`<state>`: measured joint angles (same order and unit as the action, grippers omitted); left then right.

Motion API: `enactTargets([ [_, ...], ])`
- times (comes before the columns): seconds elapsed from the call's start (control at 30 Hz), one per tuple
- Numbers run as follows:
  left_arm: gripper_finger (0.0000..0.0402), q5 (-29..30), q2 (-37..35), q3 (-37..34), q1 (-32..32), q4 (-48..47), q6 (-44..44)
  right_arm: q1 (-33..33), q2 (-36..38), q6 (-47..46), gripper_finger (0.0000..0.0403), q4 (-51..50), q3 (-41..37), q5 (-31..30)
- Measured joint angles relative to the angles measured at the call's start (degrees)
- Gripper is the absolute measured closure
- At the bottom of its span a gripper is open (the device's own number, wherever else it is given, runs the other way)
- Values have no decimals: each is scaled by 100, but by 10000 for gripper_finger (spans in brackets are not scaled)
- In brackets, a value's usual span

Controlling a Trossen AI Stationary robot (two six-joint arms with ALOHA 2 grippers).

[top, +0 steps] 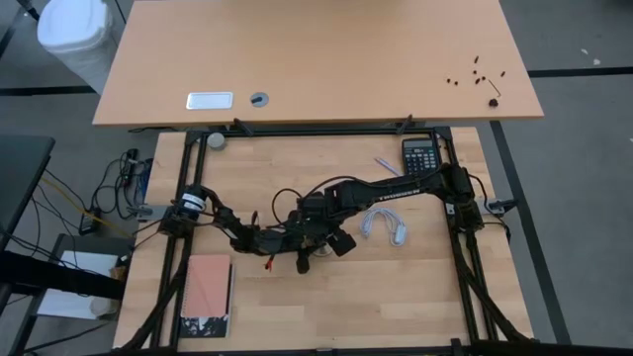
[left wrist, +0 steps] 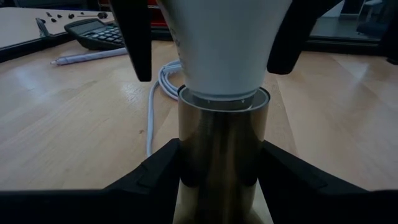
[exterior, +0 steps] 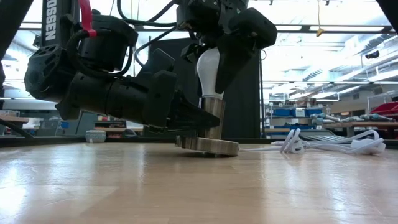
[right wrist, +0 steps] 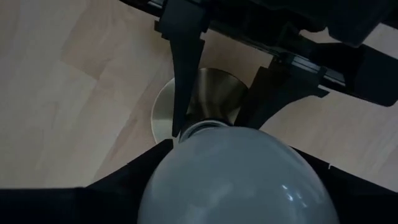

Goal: Screw lightbulb
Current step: Insert the lightbulb on the lamp

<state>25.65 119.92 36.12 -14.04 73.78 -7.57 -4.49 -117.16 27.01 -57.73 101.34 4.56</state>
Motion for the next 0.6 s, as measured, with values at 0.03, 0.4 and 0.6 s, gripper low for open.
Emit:
enactTargets([
  [0.03, 208, -1, 0, 2, 0, 0, -16, 0, 0, -38, 140, -10, 0, 0],
  [0.4, 208, 90, 3, 2, -2, -27, -26, -25, 26, -580, 146, 125, -210, -27],
  [0.6, 208, 127, 4, 2, -2, -31, -20, -61, 26, -562, 144, 227, -223, -52],
])
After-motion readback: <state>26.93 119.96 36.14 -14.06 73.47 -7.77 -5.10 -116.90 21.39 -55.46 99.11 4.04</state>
